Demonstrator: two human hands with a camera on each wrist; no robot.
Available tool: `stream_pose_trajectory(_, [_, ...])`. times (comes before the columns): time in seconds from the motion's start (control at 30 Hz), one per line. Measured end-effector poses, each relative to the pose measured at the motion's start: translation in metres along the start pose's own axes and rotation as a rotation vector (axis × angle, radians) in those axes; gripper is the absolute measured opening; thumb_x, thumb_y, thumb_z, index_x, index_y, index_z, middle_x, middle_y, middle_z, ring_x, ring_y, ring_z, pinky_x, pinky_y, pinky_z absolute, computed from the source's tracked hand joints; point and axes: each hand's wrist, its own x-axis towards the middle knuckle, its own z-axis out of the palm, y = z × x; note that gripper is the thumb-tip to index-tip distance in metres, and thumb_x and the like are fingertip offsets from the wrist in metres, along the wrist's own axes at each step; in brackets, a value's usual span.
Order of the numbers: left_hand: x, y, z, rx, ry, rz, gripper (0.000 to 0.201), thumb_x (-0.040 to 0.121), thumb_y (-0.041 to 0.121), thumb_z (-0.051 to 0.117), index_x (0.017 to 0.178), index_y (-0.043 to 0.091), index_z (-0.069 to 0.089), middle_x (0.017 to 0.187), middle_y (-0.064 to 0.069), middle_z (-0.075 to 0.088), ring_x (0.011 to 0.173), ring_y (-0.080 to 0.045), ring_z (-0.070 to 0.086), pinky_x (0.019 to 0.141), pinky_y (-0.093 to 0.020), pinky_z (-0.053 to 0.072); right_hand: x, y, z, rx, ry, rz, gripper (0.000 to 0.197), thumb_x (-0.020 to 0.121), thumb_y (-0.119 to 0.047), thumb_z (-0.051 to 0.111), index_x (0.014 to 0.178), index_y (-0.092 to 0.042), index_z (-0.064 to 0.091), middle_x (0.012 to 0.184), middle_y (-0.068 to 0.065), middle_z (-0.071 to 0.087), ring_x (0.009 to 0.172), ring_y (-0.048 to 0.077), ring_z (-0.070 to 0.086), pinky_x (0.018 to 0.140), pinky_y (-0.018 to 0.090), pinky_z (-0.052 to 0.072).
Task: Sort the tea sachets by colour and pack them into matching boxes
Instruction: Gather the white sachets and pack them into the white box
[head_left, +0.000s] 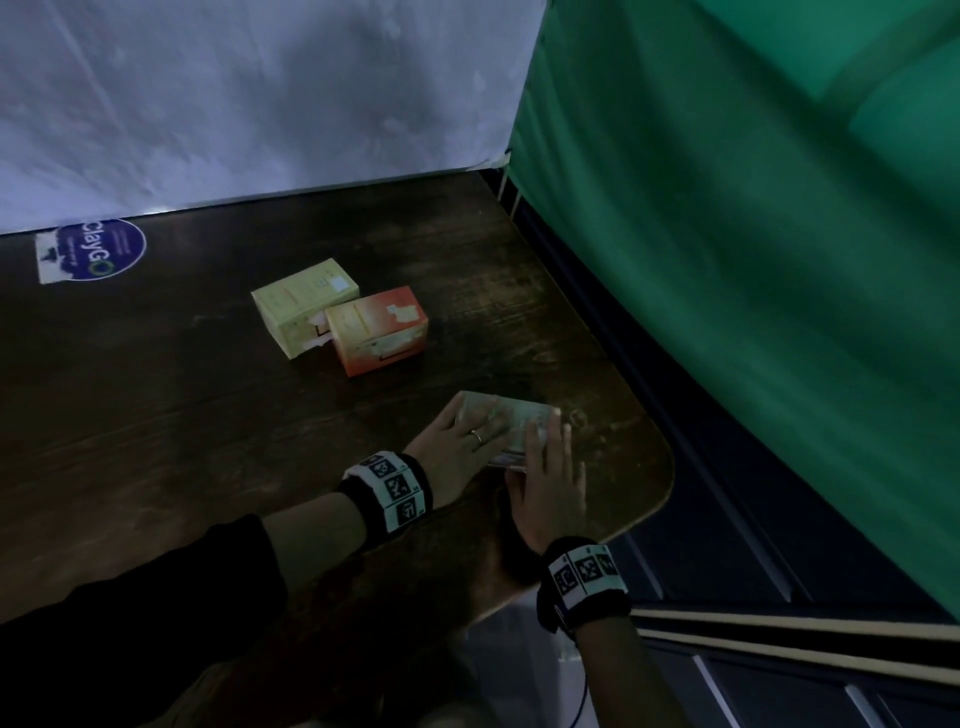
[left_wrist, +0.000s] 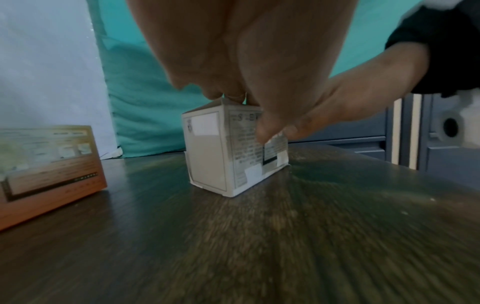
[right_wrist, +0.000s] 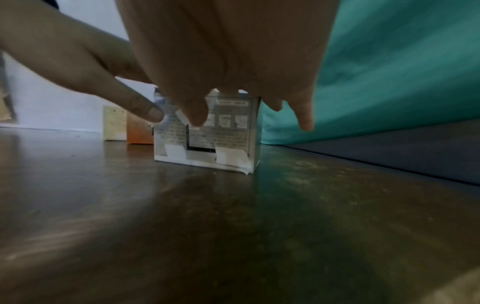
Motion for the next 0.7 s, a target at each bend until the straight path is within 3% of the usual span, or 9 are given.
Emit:
stream_pose_trajectory(0.07, [0.0,-0.002,0.0,-0.104,0.001,0.001,0.063,0.099,0.023,0.035,0.15,0.016,0.0,0.158,-0.007,-0.005,0.145,-0.027,-0.011,0.113,-0.045,-0.018,-0.001,-0.002,-0.001,-0.025,0.004,0.004,0.081,0.096,-0.039,0.045,0.152,-0.018,-0.008,0.158,0.003,-0.023,0.147,0.025,-0.012,0.115,0.06,0.012])
stream_pose_trajectory(0.17, [-0.006,-0.014,0.002,-0.27,0.041,0.001,0.055,0.098,0.017,0.041,0.149,0.018,0.02,0.158,-0.005,0.009,0.146,-0.025,-0.001,0.115,-0.039,-0.013,-0.001,-0.005,-0.005,-0.019,0.001,0.01,0.082,0.097,-0.037,0.044,0.152,-0.015,-0.013,0.157,0.001,-0.026,0.147,0.025,-0.013,0.114,0.06,0.01])
stream_pose_trajectory(0.23, [-0.012,-0.023,0.003,-0.276,0.181,0.035,0.049,0.091,0.018,0.056,0.139,0.021,0.044,0.152,-0.003,0.03,0.144,-0.027,0.018,0.112,-0.044,-0.003,0.0,-0.006,-0.004,0.023,-0.001,0.015,0.085,0.095,-0.035,0.048,0.152,-0.017,-0.014,0.157,-0.001,-0.027,0.147,0.025,-0.013,0.114,0.06,0.012])
stream_pose_trajectory(0.3, [-0.015,-0.03,0.004,-0.227,0.286,0.033,0.036,0.08,0.021,0.072,0.115,0.019,0.066,0.131,-0.005,0.058,0.129,-0.03,0.047,0.106,-0.052,0.016,-0.003,-0.008,-0.004,0.085,0.011,0.016,0.093,0.091,-0.034,0.055,0.151,-0.02,-0.015,0.157,-0.002,-0.027,0.148,0.024,-0.011,0.115,0.058,0.015])
stream_pose_trajectory(0.37, [-0.014,-0.031,0.004,-0.233,0.334,-0.044,0.039,0.076,0.029,0.075,0.11,0.013,0.067,0.122,-0.009,0.063,0.119,-0.03,0.056,0.104,-0.052,0.021,-0.007,-0.012,-0.004,0.147,0.059,0.014,0.101,0.087,-0.033,0.063,0.15,-0.016,-0.015,0.158,0.004,-0.023,0.148,0.025,-0.004,0.116,0.052,0.018])
stream_pose_trajectory(0.47, [-0.01,-0.023,0.008,-0.251,0.27,-0.182,0.069,0.07,0.038,0.077,0.124,0.005,0.051,0.133,-0.016,0.052,0.124,-0.034,0.05,0.106,-0.052,0.017,-0.009,-0.018,-0.005,0.169,0.132,0.03,0.106,0.083,-0.036,0.068,0.15,-0.004,-0.007,0.158,0.013,-0.016,0.147,0.03,0.006,0.117,0.037,0.011])
stream_pose_trajectory(0.53, [-0.009,-0.017,0.007,-0.264,0.218,-0.206,0.073,0.072,0.04,0.074,0.127,0.007,0.039,0.145,-0.017,0.038,0.137,-0.034,0.033,0.107,-0.055,0.006,-0.008,-0.02,-0.004,0.22,0.137,0.044,0.108,0.083,-0.036,0.069,0.149,0.0,-0.009,0.158,0.013,-0.017,0.147,0.029,0.006,0.114,0.03,0.002])
stream_pose_trajectory(0.63, [-0.003,-0.01,0.005,-0.211,0.116,-0.176,0.082,0.083,0.042,0.061,0.146,0.014,0.018,0.158,-0.01,-0.004,0.145,-0.029,-0.007,0.109,-0.054,-0.011,-0.009,-0.02,-0.002,0.25,0.183,0.024,0.107,0.081,-0.029,0.072,0.149,0.001,-0.005,0.158,0.014,-0.013,0.146,0.029,0.009,0.116,0.029,0.002])
stream_pose_trajectory(0.7, [0.001,-0.009,0.004,-0.177,0.069,-0.162,0.087,0.087,0.039,0.057,0.15,0.024,-0.001,0.156,-0.007,-0.02,0.143,-0.029,-0.018,0.114,-0.055,-0.006,-0.007,-0.015,-0.001,0.151,0.189,-0.014,0.101,0.08,-0.032,0.07,0.151,-0.002,0.005,0.159,0.014,-0.01,0.146,0.028,0.008,0.118,0.032,0.001])
